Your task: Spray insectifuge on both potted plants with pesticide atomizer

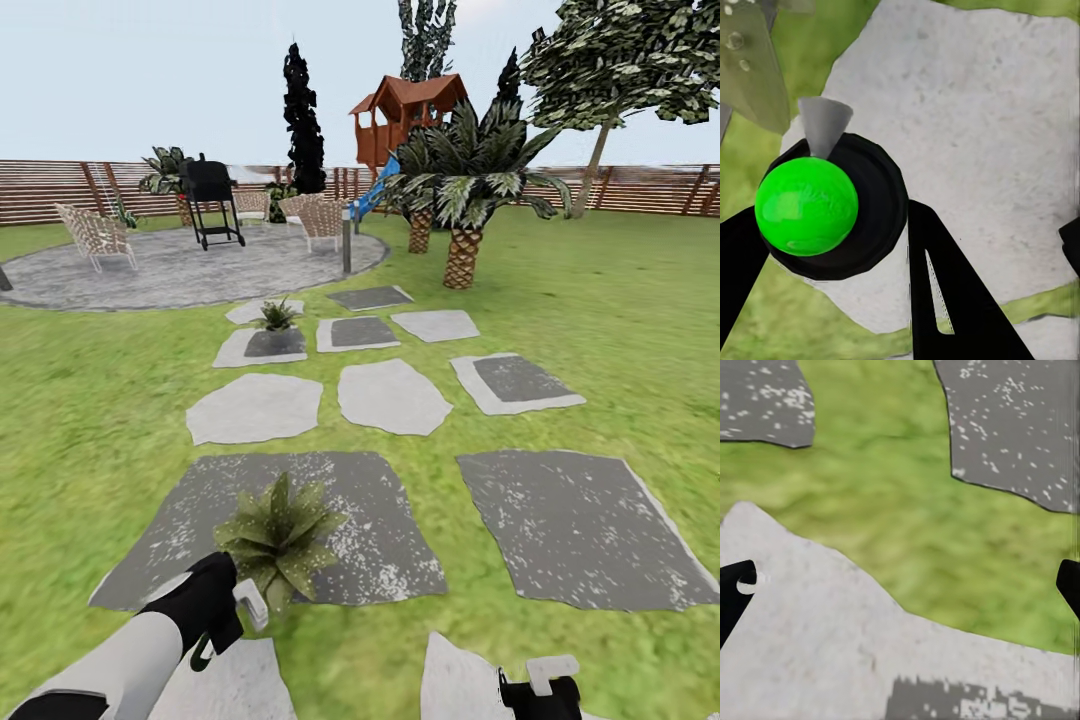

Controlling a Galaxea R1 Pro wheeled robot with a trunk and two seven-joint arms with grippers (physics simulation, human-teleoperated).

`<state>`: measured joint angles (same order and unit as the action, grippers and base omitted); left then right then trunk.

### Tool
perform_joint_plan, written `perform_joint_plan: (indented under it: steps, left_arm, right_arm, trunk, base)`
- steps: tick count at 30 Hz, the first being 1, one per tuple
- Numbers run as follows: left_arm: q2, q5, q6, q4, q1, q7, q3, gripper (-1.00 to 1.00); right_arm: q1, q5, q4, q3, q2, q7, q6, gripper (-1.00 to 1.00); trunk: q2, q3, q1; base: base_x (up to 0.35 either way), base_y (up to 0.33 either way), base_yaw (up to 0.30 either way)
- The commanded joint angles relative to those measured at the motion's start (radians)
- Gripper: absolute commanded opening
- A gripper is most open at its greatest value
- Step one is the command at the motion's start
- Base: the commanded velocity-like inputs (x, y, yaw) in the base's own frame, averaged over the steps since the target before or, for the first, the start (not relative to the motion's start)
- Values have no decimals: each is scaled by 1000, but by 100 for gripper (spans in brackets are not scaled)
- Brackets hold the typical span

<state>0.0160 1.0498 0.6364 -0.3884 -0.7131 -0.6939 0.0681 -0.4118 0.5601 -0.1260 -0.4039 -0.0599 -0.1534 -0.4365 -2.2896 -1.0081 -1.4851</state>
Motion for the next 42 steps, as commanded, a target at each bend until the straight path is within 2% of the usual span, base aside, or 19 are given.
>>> perform_joint_plan:
  steps: [1,5,12,16,19,21,24,28,42]
  left_arm:
    - [1,5,3,-3,0,-9,7,-100]
    - [2,6,3,-3,0,-7,5,-100]
    - [8,9,3,-16,0,-2,2,-100]
    - [8,10,4,-25,-1,14,-41,-100]
    - [7,14,5,-43,-2,27,-52,-100]
    - [12,17,5,-44,-2,35,-54,-100]
    - [6,20,5,-42,-2,43,-51,-100]
    - [5,20,5,-28,-1,81,-51,-100]
    - [4,11,4,-27,1,87,-53,-100]
  right_arm:
    - [-1,11,2,-6,0,-5,-4,100]
    - [-1,11,2,-6,0,-5,-3,100]
    - [-1,11,2,-6,0,-5,-4,100]
    - [-1,11,2,-6,0,-5,-4,100]
    - [-1,11,2,-6,0,-5,-4,100]
    - [-1,11,2,-6,0,-5,-4,100]
    - [-1,11,2,-6,0,-5,-3,100]
    - [-1,11,2,-6,0,-5,-3,100]
    - [-1,11,2,-6,1,-5,-4,100]
  trunk:
    - [0,-1,0]
    - [0,-1,0]
    - [0,-1,0]
    - [0,-1,0]
    - [0,-1,0]
    - [0,-1,0]
    - [0,-1,0]
    - [0,-1,0]
    - [0,-1,0]
  base:
    - [25,-257,0]
    - [5,-237,45]
    - [0,-22,259]
    - [0,0,126]
    - [0,0,11]
    - [0,0,0]
    - [54,0,0]
    - [154,0,0]
    - [47,0,169]
